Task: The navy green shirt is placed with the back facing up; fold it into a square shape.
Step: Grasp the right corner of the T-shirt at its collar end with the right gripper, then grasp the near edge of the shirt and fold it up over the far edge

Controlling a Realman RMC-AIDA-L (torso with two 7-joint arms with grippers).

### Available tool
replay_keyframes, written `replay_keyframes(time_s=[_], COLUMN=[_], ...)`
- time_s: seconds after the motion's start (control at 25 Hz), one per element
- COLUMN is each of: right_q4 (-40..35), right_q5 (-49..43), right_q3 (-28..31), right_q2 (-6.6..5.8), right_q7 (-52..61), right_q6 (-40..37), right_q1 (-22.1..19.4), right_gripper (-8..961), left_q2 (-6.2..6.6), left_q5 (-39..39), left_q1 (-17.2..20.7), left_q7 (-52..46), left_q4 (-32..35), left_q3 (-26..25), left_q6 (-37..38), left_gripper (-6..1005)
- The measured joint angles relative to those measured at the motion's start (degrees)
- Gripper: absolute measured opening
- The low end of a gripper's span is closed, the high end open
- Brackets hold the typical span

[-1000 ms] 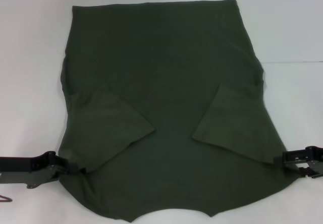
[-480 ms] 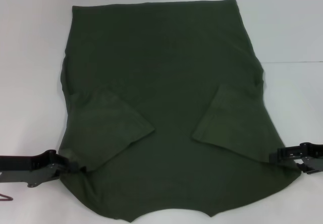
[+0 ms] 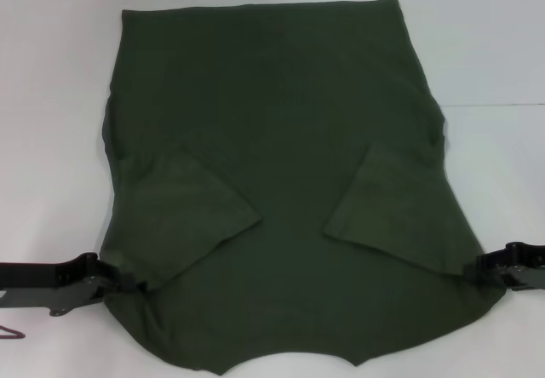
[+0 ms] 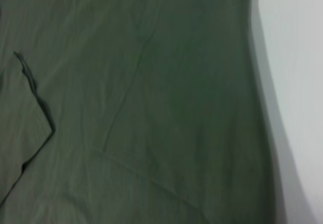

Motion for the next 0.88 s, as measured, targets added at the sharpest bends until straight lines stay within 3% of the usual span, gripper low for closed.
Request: replay_keyframes(time_s=[0.28, 0.36, 0.6, 0.8, 0.88], right_q4=[0.0, 0.0, -1.5, -1.6, -1.6], right_q5=[0.0, 0.0, 0.1, 0.1, 0.1], right_q3=[-0.1, -0.6, -0.3, -0.7, -0.7], right_q2=[0.13, 0.17, 0.85, 0.85, 0.84], right_q7=[-0.3, -0.8, -3.9, -4.3, -4.4], right_q6=[0.0, 0.1, 0.4, 0.5, 0.5], right_q1=[0.0, 0.0, -0.4, -0.3, -0.3], right_gripper=[555, 302, 266, 73, 57], left_q2=[-0.01, -0.04, -0.09, -0.10, -0.10], left_q5=[0.0, -0.1, -0.4, -0.4, -0.4], left_q1=[-0.2, -0.2, -0.2, -0.1, -0.1], left_q7=[0.4, 0.5, 0.5, 0.6, 0.6], left_q4=[-0.2, -0.2, -0.2, -0.2, -0.2], left_q3=[0.0, 0.0, 0.0, 0.2, 0.2], left_q6=[0.0, 0.0, 0.0, 0.0, -0.1], left_gripper=[60, 60, 59, 58, 59])
